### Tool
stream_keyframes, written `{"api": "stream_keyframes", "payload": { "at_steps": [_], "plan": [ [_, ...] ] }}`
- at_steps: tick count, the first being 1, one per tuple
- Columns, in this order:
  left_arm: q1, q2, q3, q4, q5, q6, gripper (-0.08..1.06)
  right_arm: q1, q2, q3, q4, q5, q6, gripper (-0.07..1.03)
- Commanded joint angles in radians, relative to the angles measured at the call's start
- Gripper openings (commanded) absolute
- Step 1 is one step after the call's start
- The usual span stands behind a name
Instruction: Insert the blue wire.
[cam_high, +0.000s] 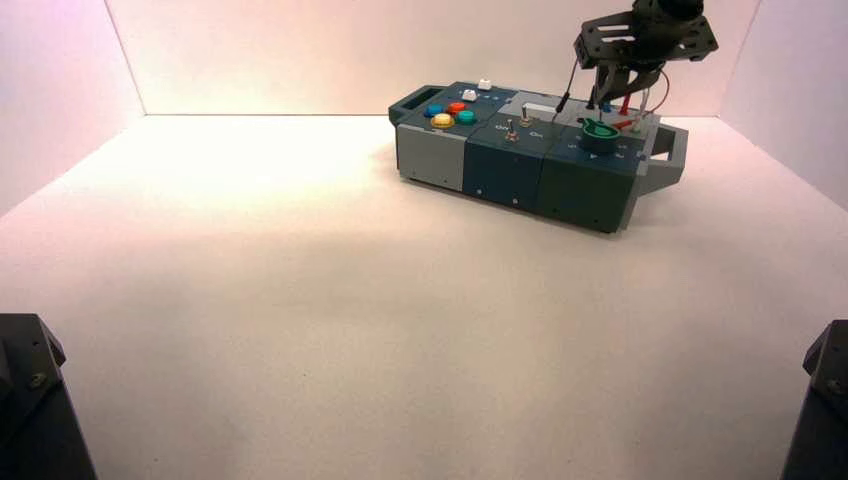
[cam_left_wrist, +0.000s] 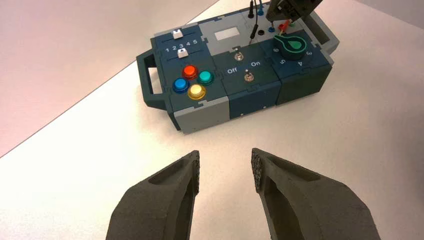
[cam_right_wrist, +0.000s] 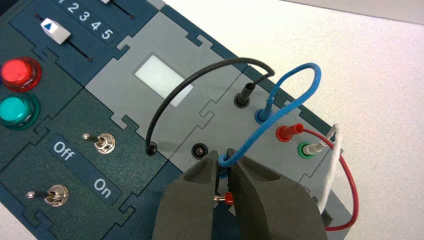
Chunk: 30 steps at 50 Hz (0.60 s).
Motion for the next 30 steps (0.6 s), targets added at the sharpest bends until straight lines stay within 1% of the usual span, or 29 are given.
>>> {"api": "stream_keyframes", "payload": {
  "at_steps": [1, 30],
  "plan": [
    [-0.003, -0.005, -0.011, 0.003, -0.009, 0.003, 0.56, 0.000, -0.012, -0.012, -0.002, -0.015, -0.002, -0.02],
    [-0.005, -0.005, -0.011, 0.003, -0.008, 0.002, 0.56, -0.003, 0.002, -0.008, -0.005, -0.023, -0.003, -0.02]
  ]
}}
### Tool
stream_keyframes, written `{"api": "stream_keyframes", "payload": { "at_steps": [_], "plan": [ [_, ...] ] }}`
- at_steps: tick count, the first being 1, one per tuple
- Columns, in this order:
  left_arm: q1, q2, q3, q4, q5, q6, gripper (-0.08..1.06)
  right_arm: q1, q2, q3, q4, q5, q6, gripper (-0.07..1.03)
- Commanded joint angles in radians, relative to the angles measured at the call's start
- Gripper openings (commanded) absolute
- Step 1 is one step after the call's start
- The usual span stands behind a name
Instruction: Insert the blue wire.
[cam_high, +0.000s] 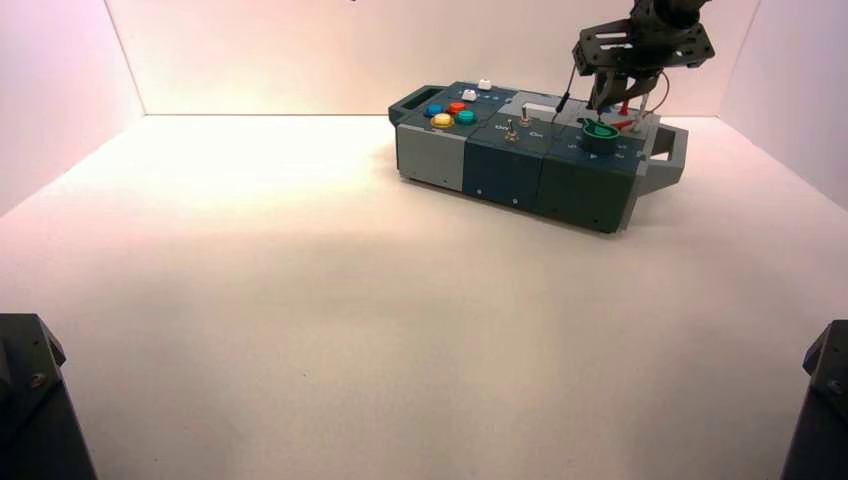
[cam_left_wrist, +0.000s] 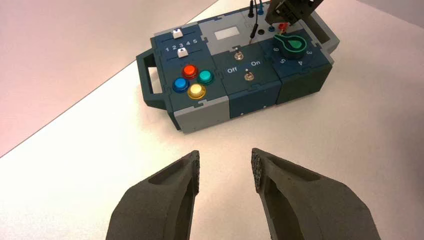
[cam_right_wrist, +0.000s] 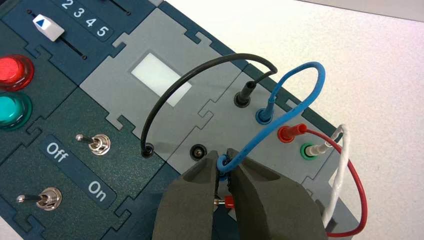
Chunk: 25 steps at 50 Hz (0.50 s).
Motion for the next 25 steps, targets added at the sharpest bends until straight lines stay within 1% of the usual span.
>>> {"api": "stream_keyframes", "payload": {
  "at_steps": [1, 25],
  "plan": [
    [-0.003, -0.005, -0.011, 0.003, -0.008, 0.005, 0.56, -0.002, -0.017, -0.006, -0.003, -0.006, -0.002, -0.02],
    [-0.003, -0.005, -0.011, 0.006, -0.009, 0.005, 0.56, -0.002, -0.046, -0.006, -0.005, 0.063, -0.002, -0.02]
  ]
}}
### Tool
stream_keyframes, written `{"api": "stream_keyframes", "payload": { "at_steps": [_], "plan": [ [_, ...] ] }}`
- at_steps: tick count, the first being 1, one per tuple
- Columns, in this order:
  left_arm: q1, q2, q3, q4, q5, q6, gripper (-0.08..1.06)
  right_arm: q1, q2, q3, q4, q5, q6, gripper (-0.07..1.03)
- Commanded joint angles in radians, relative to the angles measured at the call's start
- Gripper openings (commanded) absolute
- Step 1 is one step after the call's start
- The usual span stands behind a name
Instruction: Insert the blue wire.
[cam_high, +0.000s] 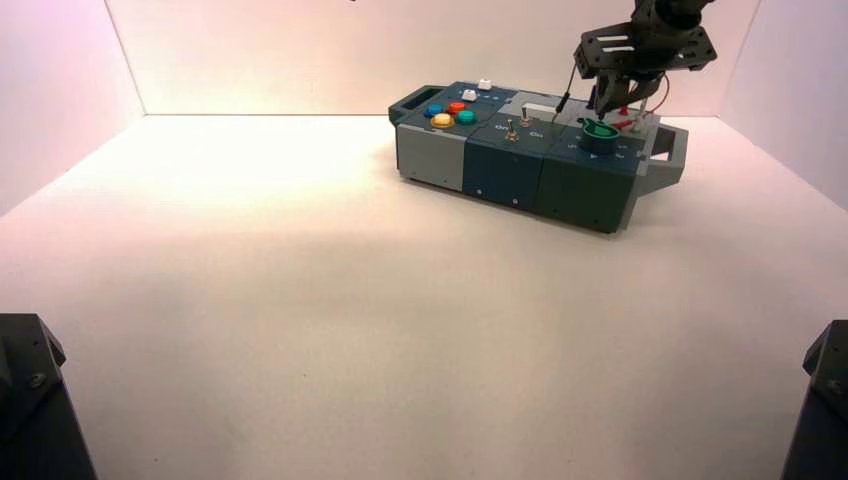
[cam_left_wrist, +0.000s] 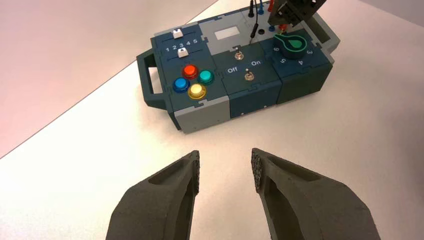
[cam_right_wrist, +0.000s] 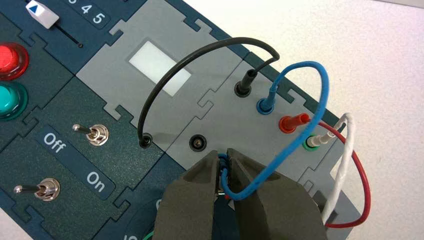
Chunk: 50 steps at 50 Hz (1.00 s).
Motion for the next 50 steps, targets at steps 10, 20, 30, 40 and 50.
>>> {"api": "stream_keyframes", "payload": {
  "at_steps": [10, 20, 30, 40, 50],
  "plan": [
    [-0.003, -0.008, -0.012, 0.002, -0.009, 0.005, 0.56, 0.000, -0.057, -0.011, -0.002, 0.043, -0.003, -0.02],
    [-0.003, -0.008, -0.011, 0.002, -0.009, 0.005, 0.56, 0.000, -0.061, -0.011, 0.000, 0.052, -0.003, -0.02],
    [-0.003, -0.008, -0.012, 0.002, -0.008, 0.005, 0.56, 0.000, -0.058, -0.008, 0.000, 0.054, -0.003, -0.02],
    [-0.003, -0.011, -0.011, 0.002, -0.009, 0.005, 0.56, 0.000, -0.037, -0.012, 0.000, 0.051, -0.003, -0.02],
    [-0.003, -0.012, -0.011, 0.002, -0.008, 0.005, 0.56, 0.000, -0.005, -0.015, 0.000, 0.035, -0.003, -0.02]
  ]
}}
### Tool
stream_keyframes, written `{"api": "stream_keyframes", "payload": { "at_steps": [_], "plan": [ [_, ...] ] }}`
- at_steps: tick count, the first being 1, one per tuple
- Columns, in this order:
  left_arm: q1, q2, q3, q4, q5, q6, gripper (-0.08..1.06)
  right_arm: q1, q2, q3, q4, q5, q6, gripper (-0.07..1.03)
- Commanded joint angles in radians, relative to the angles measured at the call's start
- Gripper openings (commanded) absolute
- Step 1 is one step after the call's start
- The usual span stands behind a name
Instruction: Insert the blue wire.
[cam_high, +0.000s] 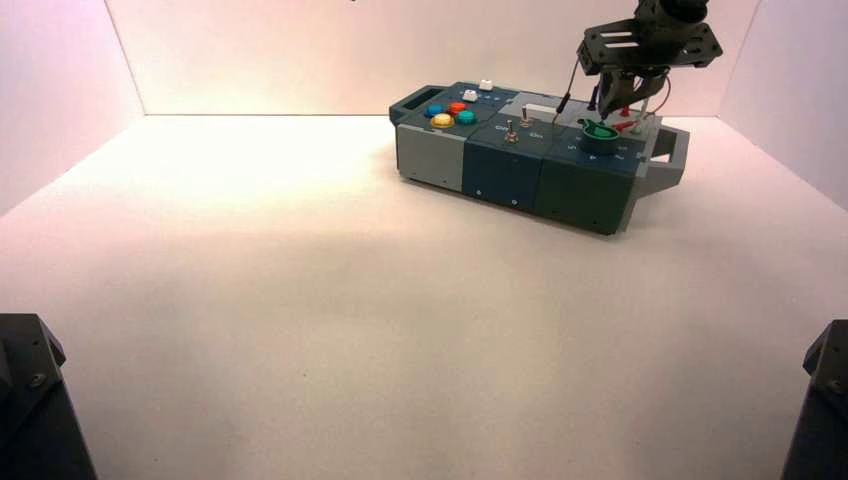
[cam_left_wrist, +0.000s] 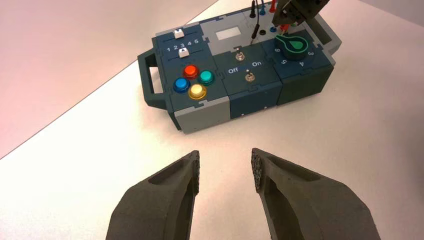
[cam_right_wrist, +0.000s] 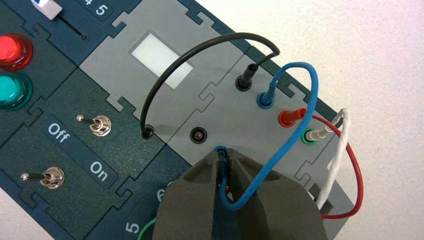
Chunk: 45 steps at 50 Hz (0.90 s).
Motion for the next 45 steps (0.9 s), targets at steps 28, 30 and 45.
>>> {"api": "stream_keyframes", "payload": {
  "at_steps": [28, 30, 45],
  "plan": [
    [-0.005, -0.014, -0.011, 0.002, -0.008, 0.003, 0.56, 0.002, 0.038, -0.008, 0.000, -0.026, -0.003, -0.02],
    [-0.005, -0.014, -0.011, 0.002, -0.008, 0.003, 0.56, 0.002, 0.041, -0.008, -0.002, -0.028, -0.003, -0.02],
    [-0.005, -0.015, -0.011, 0.002, -0.009, 0.003, 0.56, 0.002, 0.054, 0.000, 0.000, -0.032, -0.003, -0.02]
  ]
}}
